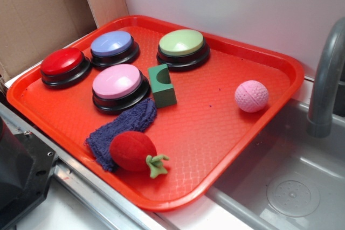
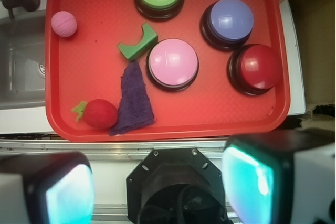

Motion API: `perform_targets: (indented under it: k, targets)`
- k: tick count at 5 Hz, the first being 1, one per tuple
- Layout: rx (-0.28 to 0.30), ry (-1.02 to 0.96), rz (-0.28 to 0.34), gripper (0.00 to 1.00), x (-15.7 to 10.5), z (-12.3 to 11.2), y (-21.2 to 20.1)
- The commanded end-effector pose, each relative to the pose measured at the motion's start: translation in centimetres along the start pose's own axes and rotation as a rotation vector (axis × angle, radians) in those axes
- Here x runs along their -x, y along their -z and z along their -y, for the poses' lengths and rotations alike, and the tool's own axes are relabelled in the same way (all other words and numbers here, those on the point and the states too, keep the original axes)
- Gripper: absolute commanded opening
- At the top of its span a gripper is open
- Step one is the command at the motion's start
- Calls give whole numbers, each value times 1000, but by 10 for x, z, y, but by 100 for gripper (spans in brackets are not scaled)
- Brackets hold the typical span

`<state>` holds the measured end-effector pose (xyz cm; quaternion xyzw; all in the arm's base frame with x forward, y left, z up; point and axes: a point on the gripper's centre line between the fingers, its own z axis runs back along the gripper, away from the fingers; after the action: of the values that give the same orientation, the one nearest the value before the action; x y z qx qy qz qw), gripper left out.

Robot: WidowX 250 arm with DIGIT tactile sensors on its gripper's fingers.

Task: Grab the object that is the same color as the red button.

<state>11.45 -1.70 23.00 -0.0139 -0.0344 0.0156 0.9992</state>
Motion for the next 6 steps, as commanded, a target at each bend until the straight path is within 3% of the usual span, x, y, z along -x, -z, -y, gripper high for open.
perform_targets:
  k: [1,3,4,6]
  targets:
    - [-6,388,-24,100,-24,29,20]
    - [17,787,-83,100,-43,66,81]
    - [133,992,-47,100,-42,78,109]
    - [102,1079,-96,100,-24,84,150]
